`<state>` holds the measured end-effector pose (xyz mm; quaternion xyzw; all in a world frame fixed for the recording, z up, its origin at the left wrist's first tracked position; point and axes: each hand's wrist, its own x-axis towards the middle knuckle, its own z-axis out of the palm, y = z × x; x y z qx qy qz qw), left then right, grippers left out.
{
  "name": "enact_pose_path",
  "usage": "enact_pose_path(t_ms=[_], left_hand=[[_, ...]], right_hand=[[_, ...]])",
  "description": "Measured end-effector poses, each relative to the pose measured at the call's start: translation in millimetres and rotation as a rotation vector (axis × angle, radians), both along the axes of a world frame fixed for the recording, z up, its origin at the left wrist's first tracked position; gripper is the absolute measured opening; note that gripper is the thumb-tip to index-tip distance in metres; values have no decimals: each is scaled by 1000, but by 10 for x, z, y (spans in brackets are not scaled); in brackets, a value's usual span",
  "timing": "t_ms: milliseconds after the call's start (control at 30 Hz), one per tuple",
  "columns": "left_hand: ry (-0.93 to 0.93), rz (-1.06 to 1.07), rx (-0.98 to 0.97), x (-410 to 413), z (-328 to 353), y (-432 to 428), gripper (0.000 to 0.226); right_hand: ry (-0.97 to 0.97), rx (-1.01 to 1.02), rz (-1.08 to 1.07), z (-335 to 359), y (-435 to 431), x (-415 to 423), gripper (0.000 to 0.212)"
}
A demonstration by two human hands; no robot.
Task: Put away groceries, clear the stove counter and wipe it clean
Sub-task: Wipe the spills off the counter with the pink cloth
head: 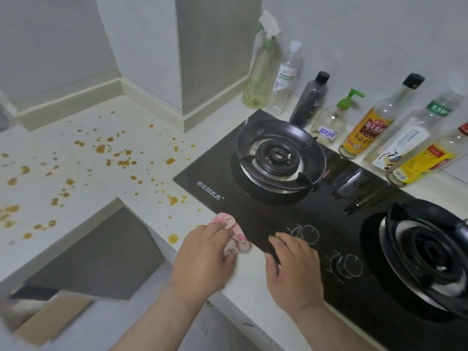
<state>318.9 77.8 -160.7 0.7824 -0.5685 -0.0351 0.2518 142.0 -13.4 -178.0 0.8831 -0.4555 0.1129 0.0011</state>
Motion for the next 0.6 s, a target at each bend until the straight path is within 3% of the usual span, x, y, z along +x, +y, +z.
enact_pose_path(t_ms=[167, 600], left_hand=[[14, 123, 2, 426, 39, -21, 19], [11, 51, 25, 435, -9, 4, 16]], right_hand=[[6, 9, -1, -26, -5, -3, 36], [16, 28, -25, -20, 5, 12, 37]])
